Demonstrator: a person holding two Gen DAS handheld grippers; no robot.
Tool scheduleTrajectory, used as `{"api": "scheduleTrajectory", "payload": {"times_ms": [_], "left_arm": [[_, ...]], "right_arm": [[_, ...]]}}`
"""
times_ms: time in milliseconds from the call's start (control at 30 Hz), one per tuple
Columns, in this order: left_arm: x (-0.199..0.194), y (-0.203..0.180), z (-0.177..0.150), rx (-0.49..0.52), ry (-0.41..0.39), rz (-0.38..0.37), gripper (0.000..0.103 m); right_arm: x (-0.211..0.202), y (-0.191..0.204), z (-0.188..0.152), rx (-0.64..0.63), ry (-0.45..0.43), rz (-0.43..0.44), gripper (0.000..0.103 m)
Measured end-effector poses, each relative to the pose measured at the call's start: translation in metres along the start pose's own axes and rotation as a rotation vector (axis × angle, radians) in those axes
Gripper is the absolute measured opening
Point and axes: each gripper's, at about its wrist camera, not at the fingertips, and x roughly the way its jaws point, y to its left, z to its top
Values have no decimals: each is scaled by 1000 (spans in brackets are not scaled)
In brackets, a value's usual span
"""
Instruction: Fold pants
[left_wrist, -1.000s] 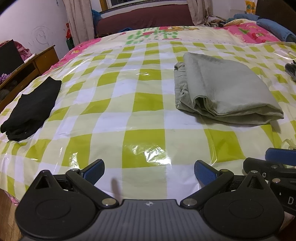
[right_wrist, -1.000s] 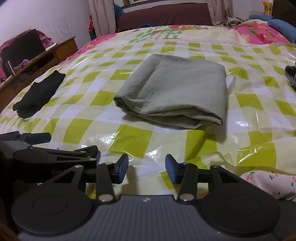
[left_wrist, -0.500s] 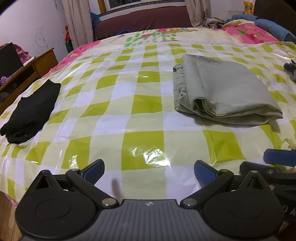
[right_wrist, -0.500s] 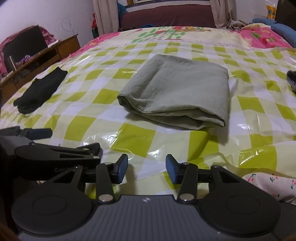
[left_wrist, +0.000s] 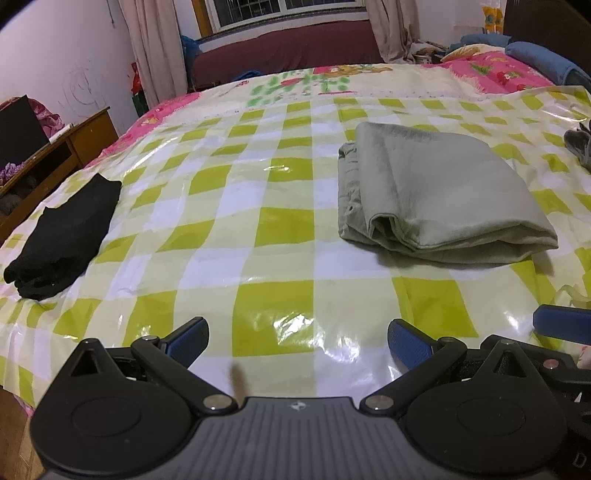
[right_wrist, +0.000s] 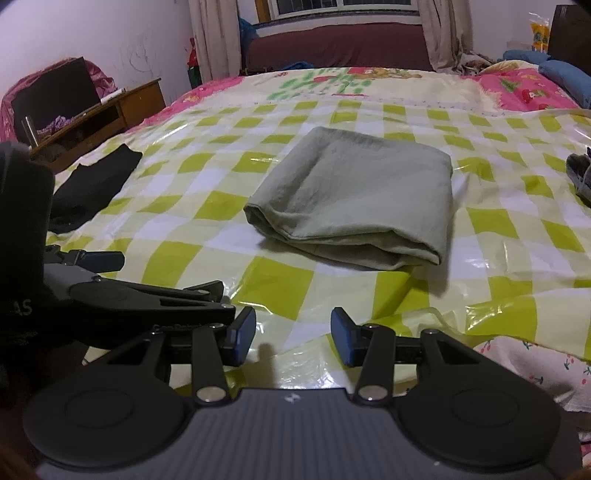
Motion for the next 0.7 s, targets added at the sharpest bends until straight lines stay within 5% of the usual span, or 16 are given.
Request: {"api": "scheduleTrajectory", "payload": {"times_ms": [700], "left_arm": [[-4, 1, -2, 7, -35, 24, 103]], "right_arm": [[-1, 0, 2, 22, 8, 6, 46]]}}
